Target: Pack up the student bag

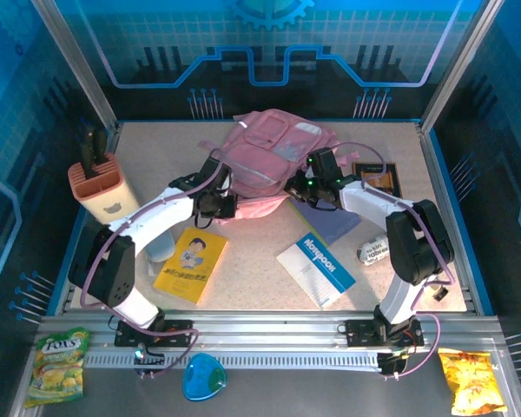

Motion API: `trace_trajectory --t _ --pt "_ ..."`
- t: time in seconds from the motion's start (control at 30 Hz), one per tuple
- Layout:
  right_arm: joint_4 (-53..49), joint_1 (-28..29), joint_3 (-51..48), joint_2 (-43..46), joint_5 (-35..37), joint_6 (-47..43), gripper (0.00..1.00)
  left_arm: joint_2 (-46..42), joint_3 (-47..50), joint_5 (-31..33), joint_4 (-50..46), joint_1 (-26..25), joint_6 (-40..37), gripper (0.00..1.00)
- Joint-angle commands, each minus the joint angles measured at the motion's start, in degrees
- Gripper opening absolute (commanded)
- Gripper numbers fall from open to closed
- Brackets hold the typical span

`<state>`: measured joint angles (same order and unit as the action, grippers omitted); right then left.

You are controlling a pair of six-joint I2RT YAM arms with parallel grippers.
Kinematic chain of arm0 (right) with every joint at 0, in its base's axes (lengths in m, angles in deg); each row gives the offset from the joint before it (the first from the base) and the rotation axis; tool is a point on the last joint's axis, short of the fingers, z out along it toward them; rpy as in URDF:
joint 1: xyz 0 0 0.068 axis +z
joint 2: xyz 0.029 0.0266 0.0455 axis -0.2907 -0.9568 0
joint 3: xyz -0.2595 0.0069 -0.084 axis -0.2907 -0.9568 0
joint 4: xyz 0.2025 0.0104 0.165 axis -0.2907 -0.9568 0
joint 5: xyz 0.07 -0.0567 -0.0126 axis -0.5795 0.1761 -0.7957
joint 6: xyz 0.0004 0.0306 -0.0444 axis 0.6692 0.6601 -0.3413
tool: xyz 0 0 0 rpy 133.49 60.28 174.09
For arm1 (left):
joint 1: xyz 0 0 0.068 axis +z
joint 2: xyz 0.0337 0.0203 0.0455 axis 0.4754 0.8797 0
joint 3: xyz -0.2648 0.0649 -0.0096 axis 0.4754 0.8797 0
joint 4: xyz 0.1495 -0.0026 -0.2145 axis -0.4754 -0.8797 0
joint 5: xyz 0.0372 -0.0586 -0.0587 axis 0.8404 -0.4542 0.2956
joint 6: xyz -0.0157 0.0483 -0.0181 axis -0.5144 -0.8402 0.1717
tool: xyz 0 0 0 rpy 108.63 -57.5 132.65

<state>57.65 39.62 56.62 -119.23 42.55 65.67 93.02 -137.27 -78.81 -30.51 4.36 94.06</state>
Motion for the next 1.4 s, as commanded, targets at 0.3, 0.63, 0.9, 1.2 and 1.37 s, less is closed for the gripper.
trace_trajectory --t 0.3,0.63,0.9,1.2,1.37 --pt "2.38 -5.21 6.59 -7.67 -1.81 -4.86 0.08 1.13 1.21 -9.86 -3.24 0.20 -0.69 0.00" --pt "0.92 -6.69 9.69 -8.61 -3.23 -5.96 0.09 -2.17 2.47 -5.35 -3.48 -4.56 3.02 0.00" --pt "2.18 -6.75 6.86 -7.47 -4.77 -5.08 0.10 -0.48 -0.32 -1.19 2.55 -3.98 12.68 0.30" --pt "2.58 -6.62 6.07 -7.03 -4.95 -4.63 0.10 7.20 -7.70 1.49 0.64 -4.14 15.99 0.37" --pt "2.99 -6.48 5.68 -7.01 -4.96 -4.32 0.10 11.08 -10.48 1.90 -1.39 -4.21 15.68 0.35"
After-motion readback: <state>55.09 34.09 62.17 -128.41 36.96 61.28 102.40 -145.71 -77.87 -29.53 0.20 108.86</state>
